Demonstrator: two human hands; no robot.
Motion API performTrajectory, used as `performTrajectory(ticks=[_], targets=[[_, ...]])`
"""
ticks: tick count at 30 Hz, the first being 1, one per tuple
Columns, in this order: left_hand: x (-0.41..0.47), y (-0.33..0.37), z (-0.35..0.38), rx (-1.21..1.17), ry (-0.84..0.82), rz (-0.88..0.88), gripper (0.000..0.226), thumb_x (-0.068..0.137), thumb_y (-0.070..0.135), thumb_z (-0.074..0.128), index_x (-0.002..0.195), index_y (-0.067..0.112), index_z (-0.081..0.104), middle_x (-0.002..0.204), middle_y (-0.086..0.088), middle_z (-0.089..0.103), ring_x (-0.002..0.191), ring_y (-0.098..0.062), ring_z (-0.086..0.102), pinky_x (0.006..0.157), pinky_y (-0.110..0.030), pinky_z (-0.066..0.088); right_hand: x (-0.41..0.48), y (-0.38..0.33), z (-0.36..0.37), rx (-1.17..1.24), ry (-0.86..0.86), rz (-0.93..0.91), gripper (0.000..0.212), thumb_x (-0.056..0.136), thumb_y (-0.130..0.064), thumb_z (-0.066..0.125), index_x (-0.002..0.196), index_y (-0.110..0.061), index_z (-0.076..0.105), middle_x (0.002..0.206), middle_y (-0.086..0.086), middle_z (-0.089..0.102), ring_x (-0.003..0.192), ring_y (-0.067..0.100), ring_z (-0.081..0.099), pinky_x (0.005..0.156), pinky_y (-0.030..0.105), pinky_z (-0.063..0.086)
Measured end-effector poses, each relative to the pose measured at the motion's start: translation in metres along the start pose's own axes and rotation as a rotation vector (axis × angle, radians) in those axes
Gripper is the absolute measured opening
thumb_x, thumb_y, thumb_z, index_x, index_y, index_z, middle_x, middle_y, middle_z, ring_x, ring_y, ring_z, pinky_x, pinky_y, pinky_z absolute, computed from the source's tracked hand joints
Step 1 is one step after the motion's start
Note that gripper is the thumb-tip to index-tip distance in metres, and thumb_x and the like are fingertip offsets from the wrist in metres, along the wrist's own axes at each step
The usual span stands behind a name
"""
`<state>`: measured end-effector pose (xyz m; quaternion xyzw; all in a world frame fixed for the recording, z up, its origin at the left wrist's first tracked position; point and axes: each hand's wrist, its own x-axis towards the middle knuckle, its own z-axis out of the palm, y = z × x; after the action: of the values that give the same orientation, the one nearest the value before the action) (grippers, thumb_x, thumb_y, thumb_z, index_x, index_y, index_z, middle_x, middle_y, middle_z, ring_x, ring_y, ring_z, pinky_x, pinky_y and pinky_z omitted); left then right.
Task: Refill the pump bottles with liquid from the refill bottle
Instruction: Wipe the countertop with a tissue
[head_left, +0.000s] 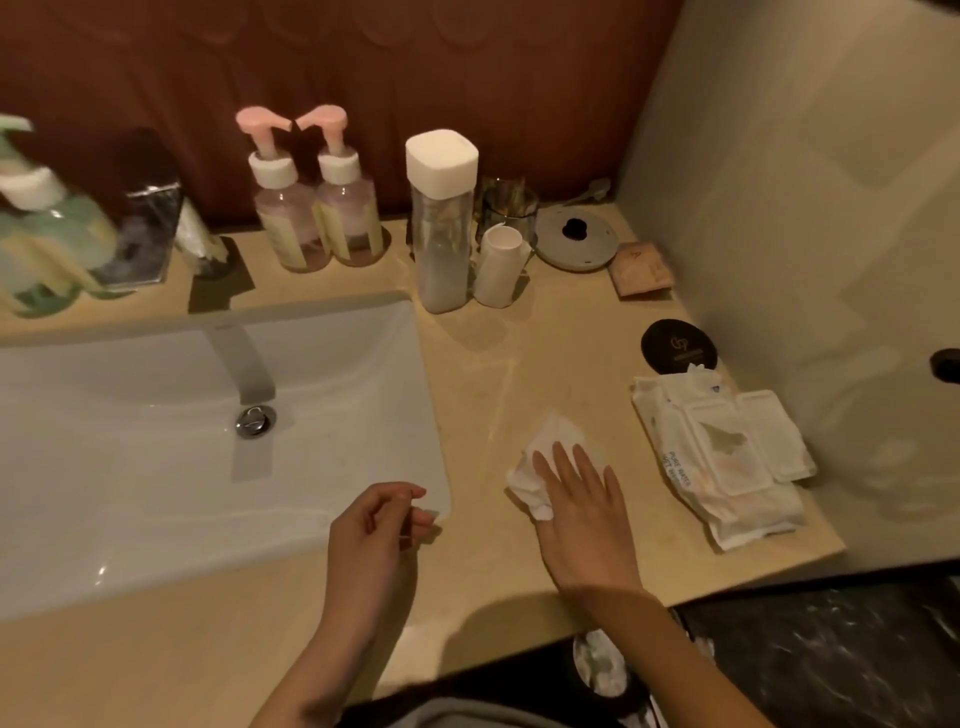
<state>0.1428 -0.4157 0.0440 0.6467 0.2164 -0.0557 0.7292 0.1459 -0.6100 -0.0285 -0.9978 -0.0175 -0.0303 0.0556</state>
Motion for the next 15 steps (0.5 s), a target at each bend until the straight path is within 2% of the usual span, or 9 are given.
performTrajectory(ticks=[2, 4, 8, 10, 12, 13, 15], targets=[[0.001, -0.001, 0.001, 0.01, -0.009, 0.013, 0.022, 0.095, -0.002, 0.041, 0.094, -0.01, 0.062, 0.067, -0.018, 0.059, 0.055, -0.012, 0.059, 0.051, -0.012, 0.047, -0.01, 0.003, 0.001, -0.011, -0.029, -0.049, 0.055, 0.082, -0.036, 0.037, 0.131, -0.016, 0.055, 0.134, 0.008, 0.056, 0.125, 0.03, 0.051, 0.102, 0.043, 0.025], [0.001, 0.0, 0.004, 0.019, -0.025, 0.029, 0.022, 0.094, -0.004, 0.041, 0.093, -0.01, 0.062, 0.065, -0.019, 0.056, 0.05, -0.008, 0.058, 0.051, -0.01, 0.045, -0.021, 0.008, -0.001, 0.017, -0.023, -0.159, 0.054, 0.081, -0.036, 0.039, 0.13, -0.019, 0.056, 0.134, 0.006, 0.056, 0.125, 0.027, 0.051, 0.102, 0.04, 0.026], [0.002, -0.002, 0.008, 0.05, -0.018, 0.054, 0.02, 0.093, -0.003, 0.044, 0.093, -0.01, 0.063, 0.059, -0.018, 0.055, 0.062, -0.028, 0.058, 0.052, -0.01, 0.044, -0.031, 0.018, -0.006, 0.076, -0.029, -0.461, 0.048, 0.082, -0.026, 0.044, 0.127, -0.023, 0.06, 0.133, 0.006, 0.057, 0.126, 0.023, 0.051, 0.107, 0.037, 0.038], [0.004, -0.002, 0.009, 0.073, 0.009, 0.059, 0.02, 0.093, -0.001, 0.045, 0.092, -0.006, 0.064, 0.052, -0.011, 0.056, 0.066, -0.038, 0.059, 0.055, -0.012, 0.046, -0.017, 0.028, -0.008, 0.041, -0.038, -0.558, 0.054, 0.074, -0.022, 0.063, 0.128, -0.022, 0.057, 0.13, 0.007, 0.059, 0.122, 0.024, 0.054, 0.102, 0.041, 0.04], [0.004, -0.001, 0.009, 0.098, 0.03, 0.065, 0.021, 0.093, 0.0, 0.045, 0.09, -0.001, 0.065, 0.048, -0.006, 0.056, 0.067, -0.037, 0.059, 0.064, -0.02, 0.046, 0.01, 0.039, -0.011, -0.021, -0.105, -0.513, 0.075, 0.055, -0.019, 0.083, 0.126, -0.021, 0.059, 0.127, 0.007, 0.061, 0.117, 0.024, 0.058, 0.098, 0.04, 0.039], [0.003, 0.0, 0.008, 0.112, 0.044, 0.068, 0.021, 0.093, -0.001, 0.044, 0.089, 0.0, 0.065, 0.046, -0.004, 0.055, 0.063, -0.031, 0.059, 0.069, -0.026, 0.046, 0.028, 0.043, -0.014, -0.017, -0.126, -0.451, 0.076, 0.054, -0.017, 0.086, 0.126, -0.019, 0.06, 0.127, 0.007, 0.061, 0.116, 0.025, 0.059, 0.097, 0.039, 0.039], [0.001, 0.001, 0.006, 0.133, 0.07, 0.067, 0.022, 0.092, -0.003, 0.043, 0.09, 0.001, 0.065, 0.042, -0.001, 0.051, 0.052, -0.016, 0.055, 0.072, -0.032, 0.045, 0.062, 0.046, -0.017, 0.05, -0.121, -0.343, 0.067, 0.067, -0.009, 0.079, 0.129, -0.015, 0.057, 0.131, 0.011, 0.057, 0.121, 0.03, 0.055, 0.099, 0.041, 0.041]])
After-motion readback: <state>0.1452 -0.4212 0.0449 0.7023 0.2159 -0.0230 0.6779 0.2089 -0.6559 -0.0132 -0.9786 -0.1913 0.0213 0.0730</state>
